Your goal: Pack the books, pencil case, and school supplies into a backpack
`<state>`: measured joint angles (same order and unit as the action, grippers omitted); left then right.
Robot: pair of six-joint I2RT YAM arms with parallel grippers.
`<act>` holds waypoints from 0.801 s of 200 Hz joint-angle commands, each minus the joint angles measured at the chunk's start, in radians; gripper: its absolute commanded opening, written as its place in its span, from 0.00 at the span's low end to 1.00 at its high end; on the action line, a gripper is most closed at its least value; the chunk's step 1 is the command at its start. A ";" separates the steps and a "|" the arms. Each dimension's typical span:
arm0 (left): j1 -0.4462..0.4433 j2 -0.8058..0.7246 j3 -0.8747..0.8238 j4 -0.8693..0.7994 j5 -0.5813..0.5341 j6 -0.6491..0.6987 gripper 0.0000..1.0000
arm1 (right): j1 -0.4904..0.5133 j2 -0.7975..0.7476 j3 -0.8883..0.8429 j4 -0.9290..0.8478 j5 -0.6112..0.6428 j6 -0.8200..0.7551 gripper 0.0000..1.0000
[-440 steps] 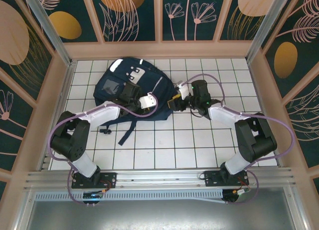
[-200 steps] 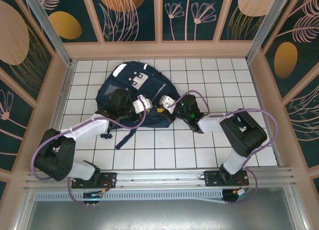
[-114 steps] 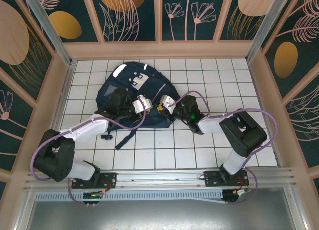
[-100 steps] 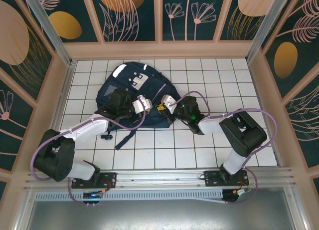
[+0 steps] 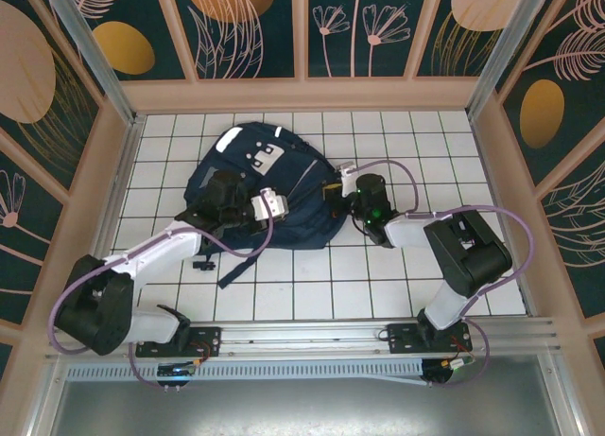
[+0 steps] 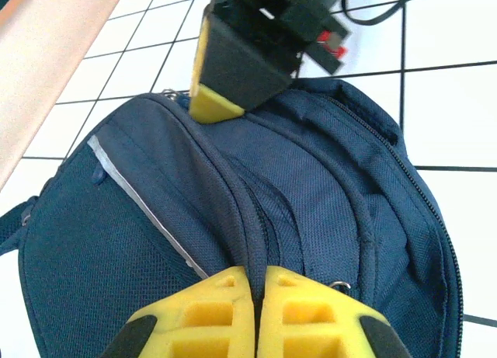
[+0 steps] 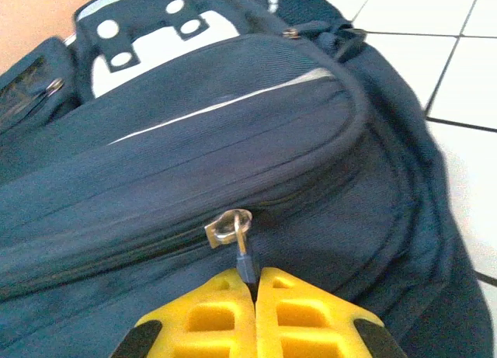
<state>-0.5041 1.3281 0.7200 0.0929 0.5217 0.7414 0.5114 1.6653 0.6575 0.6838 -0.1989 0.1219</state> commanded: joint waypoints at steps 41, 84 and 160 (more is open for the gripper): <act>0.114 -0.159 -0.115 -0.119 0.136 0.049 0.00 | -0.002 -0.130 -0.109 0.039 0.088 -0.119 0.00; 0.197 -0.240 -0.158 -0.166 -0.020 0.022 0.50 | 0.151 -0.236 -0.160 -0.001 0.034 -0.275 0.00; 0.002 -0.132 -0.031 -0.077 0.010 -0.257 0.68 | 0.287 -0.227 -0.084 -0.073 -0.013 -0.363 0.00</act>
<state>-0.4694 1.1770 0.6651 -0.0868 0.5674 0.6346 0.7715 1.4406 0.5205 0.5972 -0.1699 -0.1963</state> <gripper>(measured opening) 0.685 0.047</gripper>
